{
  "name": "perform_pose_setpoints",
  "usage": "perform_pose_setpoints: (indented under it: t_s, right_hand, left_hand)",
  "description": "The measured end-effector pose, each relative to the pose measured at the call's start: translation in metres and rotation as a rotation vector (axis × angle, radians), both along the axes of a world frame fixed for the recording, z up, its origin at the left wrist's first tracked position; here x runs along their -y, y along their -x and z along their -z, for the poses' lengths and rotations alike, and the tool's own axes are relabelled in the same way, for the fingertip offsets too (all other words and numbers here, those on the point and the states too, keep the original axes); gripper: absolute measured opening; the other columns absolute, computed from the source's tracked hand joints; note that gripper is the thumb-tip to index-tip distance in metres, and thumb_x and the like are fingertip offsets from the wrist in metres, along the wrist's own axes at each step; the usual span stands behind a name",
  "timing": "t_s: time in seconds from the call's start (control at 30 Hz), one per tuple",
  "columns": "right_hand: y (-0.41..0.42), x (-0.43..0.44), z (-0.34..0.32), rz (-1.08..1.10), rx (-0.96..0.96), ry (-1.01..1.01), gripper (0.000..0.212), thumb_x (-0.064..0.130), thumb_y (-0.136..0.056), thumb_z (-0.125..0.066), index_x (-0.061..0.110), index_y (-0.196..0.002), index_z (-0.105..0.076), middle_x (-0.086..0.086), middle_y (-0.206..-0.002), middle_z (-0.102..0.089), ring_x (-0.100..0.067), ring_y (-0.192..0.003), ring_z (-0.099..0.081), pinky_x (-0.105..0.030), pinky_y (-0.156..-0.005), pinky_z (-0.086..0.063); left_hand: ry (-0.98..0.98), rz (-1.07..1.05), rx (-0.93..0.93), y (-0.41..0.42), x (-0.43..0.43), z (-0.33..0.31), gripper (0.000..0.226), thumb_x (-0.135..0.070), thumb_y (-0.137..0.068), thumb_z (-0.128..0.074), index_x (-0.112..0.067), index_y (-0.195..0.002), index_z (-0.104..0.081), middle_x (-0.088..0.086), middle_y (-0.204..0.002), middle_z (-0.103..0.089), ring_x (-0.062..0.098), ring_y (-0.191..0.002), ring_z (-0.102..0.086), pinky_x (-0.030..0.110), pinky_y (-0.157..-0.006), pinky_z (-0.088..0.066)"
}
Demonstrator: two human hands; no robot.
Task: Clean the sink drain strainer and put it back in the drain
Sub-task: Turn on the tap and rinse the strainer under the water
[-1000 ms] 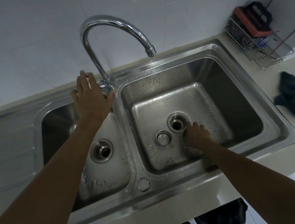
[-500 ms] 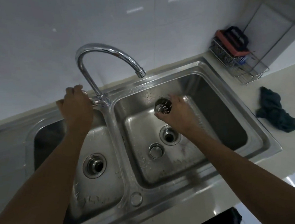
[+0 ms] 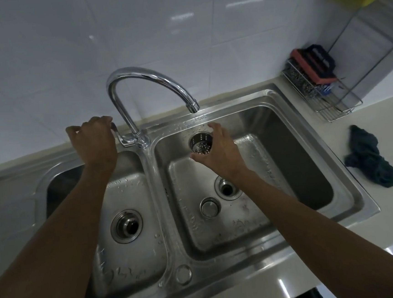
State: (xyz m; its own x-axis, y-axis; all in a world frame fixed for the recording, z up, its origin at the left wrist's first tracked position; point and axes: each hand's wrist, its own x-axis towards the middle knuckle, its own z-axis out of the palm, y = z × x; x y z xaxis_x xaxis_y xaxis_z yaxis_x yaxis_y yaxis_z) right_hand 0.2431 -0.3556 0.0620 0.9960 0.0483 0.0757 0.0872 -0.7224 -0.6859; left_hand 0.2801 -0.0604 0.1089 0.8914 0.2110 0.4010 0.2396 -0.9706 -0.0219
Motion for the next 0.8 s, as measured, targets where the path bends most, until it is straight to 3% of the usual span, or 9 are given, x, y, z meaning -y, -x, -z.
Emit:
perform_pose_setpoints:
  t_s: [0.27,0.37,0.5,0.7,0.8]
  right_hand:
    - [-0.014,-0.004,-0.002,-0.024,0.026,0.008,0.1,0.052,-0.069,-0.086,0.017,-0.146,-0.031,-0.01,-0.135,-0.047,-0.025,-0.114,-0.057,-0.029,-0.09,-0.047]
    - [-0.017,-0.008,-0.005,-0.011,0.023,-0.009,0.1,0.051,-0.07,-0.086,0.016,-0.146,-0.03,-0.01,-0.136,-0.048,-0.024,-0.114,-0.058,-0.034,-0.092,-0.051]
    - [-0.005,-0.017,0.0,-0.086,0.012,-0.002,0.098,0.052,-0.07,-0.086,0.015,-0.144,-0.032,-0.009,-0.134,-0.051,-0.018,-0.111,-0.056,-0.029,-0.091,-0.049]
    - [-0.009,-0.016,0.002,0.048,-0.087,-0.107,0.092,0.052,-0.067,-0.088,0.015,-0.137,-0.042,-0.005,-0.128,-0.062,-0.017,-0.109,-0.062,-0.03,-0.093,-0.052]
    - [-0.004,-0.019,0.006,-0.025,-0.105,-0.044,0.091,0.056,-0.064,-0.088,0.016,-0.134,-0.044,-0.004,-0.122,-0.063,-0.016,-0.104,-0.062,-0.032,-0.089,-0.056]
  left_hand:
    - [0.017,-0.044,-0.031,-0.011,-0.005,0.005,0.032,-0.014,-0.104,-0.043,-0.015,-0.111,-0.074,0.017,-0.104,-0.072,0.038,-0.085,-0.066,0.045,-0.091,-0.034]
    - [0.085,0.003,0.023,-0.005,-0.003,0.008,0.028,-0.015,-0.098,-0.05,-0.017,-0.116,-0.073,0.012,-0.118,-0.07,0.037,-0.096,-0.066,0.046,-0.093,-0.036]
    - [0.115,0.053,0.066,0.017,0.005,0.02,0.029,-0.027,-0.094,-0.058,-0.021,-0.122,-0.064,0.005,-0.134,-0.054,0.031,-0.113,-0.056,0.048,-0.094,-0.037]
    - [0.107,0.096,0.027,0.035,0.015,0.024,0.032,-0.029,-0.092,-0.061,-0.02,-0.122,-0.062,0.007,-0.13,-0.055,0.031,-0.111,-0.056,0.047,-0.093,-0.039]
    - [0.149,0.12,-0.036,0.043,0.023,0.024,0.033,-0.029,-0.093,-0.061,-0.017,-0.123,-0.064,0.01,-0.126,-0.059,0.033,-0.111,-0.059,0.047,-0.094,-0.039]
